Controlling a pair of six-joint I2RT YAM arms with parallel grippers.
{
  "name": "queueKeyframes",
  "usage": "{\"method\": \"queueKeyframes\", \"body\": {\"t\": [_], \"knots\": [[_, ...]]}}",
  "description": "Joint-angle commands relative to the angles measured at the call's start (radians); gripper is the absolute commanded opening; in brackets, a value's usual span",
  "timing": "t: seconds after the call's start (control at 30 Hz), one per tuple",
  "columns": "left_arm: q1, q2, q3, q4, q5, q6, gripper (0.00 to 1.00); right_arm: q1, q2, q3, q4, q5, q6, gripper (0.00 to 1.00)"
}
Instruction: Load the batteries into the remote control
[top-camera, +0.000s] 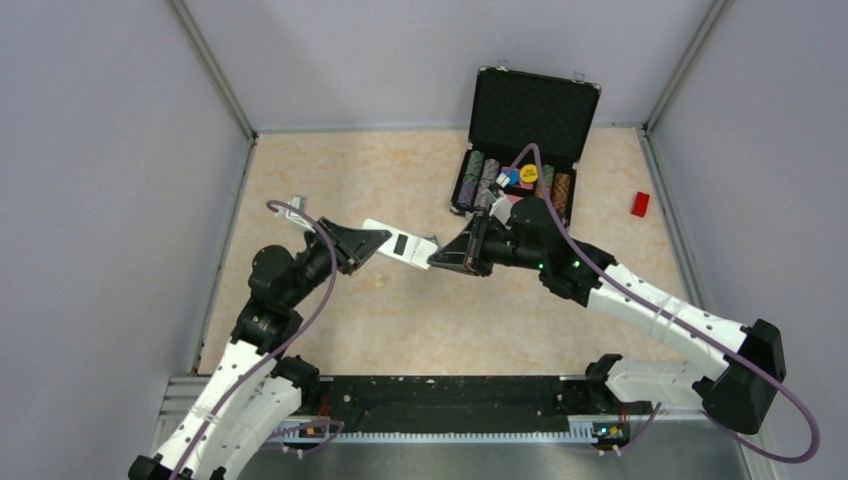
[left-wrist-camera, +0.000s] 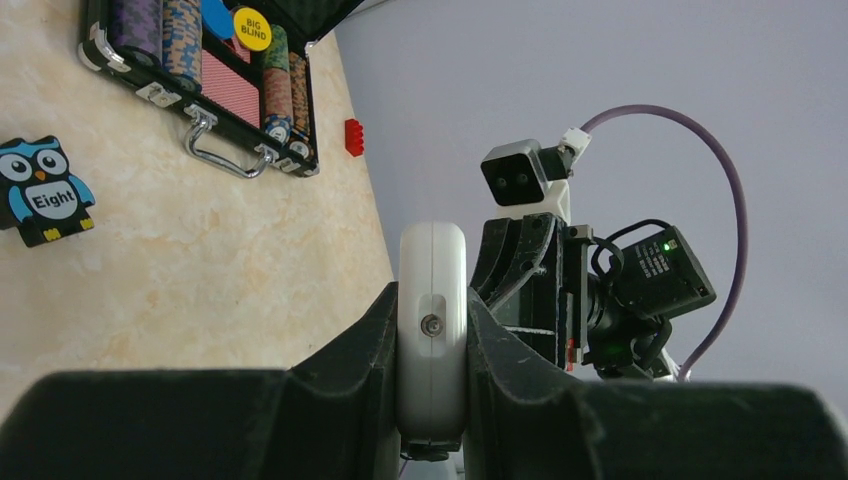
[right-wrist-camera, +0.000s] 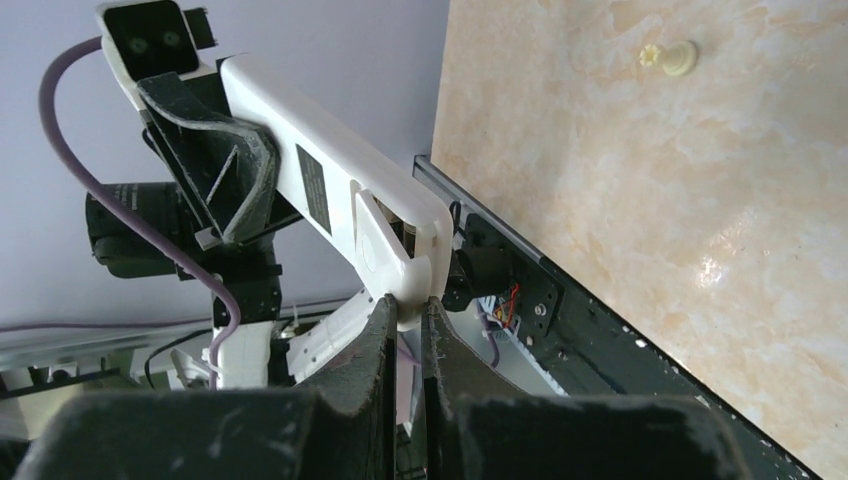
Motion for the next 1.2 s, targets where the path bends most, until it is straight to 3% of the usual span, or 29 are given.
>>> {"method": "queueKeyframes", "body": {"t": [0.0,0.1,0.43,0.73,1.0,1.17], "knots": [[-0.032,-0.005,0.131,0.146,0.231,-0.006,0.0,0.007,0.035,0.017,-0.036,-0.014,-0.038,0.0],[-0.032,-0.005,0.158,0.071,0.227,0.042,0.0,0.003,0.026,0.019,-0.036,-0.015,-0.038,0.0],[-0.031,-0.005,0.148,0.06,0.218,0.043,0.0,0.001,0.011,0.031,0.012,-0.023,-0.034,0.0],[-0.032,0.002,0.134,0.059,0.21,0.033,0.0,0.002,0.014,0.019,0.052,-0.029,-0.018,0.15],[-0.032,0.006,0.144,0.021,0.206,0.069,0.0,0.001,0.021,0.024,0.045,-0.022,-0.016,0.18],[-0.032,0.008,0.143,0.011,0.21,0.072,0.0,0.002,0.024,0.024,0.043,-0.01,-0.017,0.26]]}}
